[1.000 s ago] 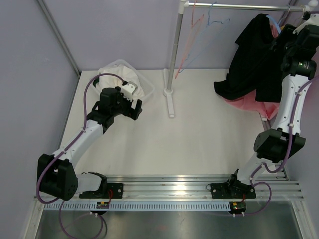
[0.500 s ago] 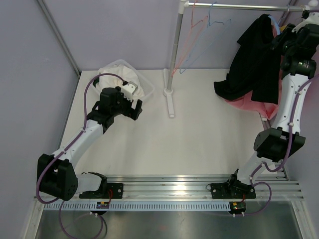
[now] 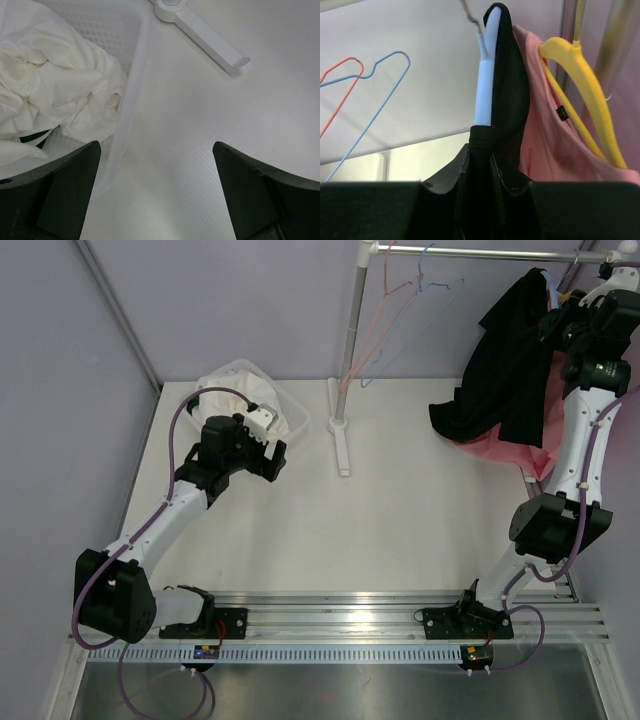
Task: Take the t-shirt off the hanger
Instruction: Grab a hanger with a tshirt on it with the right arm
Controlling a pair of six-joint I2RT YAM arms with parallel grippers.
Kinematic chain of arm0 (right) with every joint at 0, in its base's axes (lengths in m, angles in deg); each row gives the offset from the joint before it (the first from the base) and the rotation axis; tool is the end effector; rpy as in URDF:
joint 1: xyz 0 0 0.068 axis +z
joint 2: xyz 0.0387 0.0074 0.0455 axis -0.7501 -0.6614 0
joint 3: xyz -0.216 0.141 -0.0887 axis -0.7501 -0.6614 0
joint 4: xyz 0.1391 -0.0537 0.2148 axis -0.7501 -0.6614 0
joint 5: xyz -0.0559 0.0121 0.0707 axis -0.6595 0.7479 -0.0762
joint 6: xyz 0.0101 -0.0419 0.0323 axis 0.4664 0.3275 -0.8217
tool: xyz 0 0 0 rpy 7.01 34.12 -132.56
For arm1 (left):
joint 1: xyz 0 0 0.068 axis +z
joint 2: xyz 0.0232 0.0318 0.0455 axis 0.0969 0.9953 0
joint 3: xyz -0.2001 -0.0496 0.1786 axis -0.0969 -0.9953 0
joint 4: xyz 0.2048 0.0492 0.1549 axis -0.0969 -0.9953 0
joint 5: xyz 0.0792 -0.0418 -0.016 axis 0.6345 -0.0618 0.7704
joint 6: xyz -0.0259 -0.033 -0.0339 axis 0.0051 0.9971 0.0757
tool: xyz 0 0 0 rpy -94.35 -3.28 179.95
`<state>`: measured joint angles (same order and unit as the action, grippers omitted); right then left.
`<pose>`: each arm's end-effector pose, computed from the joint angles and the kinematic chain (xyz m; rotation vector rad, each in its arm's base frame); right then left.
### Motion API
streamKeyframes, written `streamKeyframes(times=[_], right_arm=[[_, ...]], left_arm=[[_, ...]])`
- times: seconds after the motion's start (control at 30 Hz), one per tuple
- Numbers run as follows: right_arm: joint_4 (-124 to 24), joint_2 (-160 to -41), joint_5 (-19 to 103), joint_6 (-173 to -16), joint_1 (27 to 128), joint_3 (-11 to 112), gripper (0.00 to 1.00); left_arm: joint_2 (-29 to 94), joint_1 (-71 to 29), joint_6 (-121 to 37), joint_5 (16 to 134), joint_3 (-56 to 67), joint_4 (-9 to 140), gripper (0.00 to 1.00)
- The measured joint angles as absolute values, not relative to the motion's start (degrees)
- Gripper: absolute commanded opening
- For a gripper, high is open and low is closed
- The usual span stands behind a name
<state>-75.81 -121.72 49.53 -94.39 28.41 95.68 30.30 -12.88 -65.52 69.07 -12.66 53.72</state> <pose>0.3748 -0.1279 0.4925 0.2054 1.6846 0.0500 0.2711 -0.0995 0.2911 0.6828 1.9584 -0.3279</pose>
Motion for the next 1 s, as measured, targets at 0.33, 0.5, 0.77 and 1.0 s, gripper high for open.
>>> streamKeyframes(times=[0.33,0.5,0.77,1.0], right_arm=[[-79.5,-123.8,51.4,-91.4,35.6,100.6,0.18],[-82.4,-123.8,52.4,-88.6,39.3,102.3,0.18],[-88.2,-123.6,53.3,-84.8,40.2,105.1,0.45],[-88.5,-121.4,50.7,-84.3,40.2,101.8,0.76]], left_arm=[[30.3,-13.1,-65.7,69.1,-12.7,53.3,0.99],[30.3,-13.2,-65.9,69.1,-12.7,53.2,0.99],[30.3,-13.4,-65.9,69.1,-12.7,53.1,0.99],[30.3,-13.5,-66.0,69.1,-12.7,53.1,0.99]])
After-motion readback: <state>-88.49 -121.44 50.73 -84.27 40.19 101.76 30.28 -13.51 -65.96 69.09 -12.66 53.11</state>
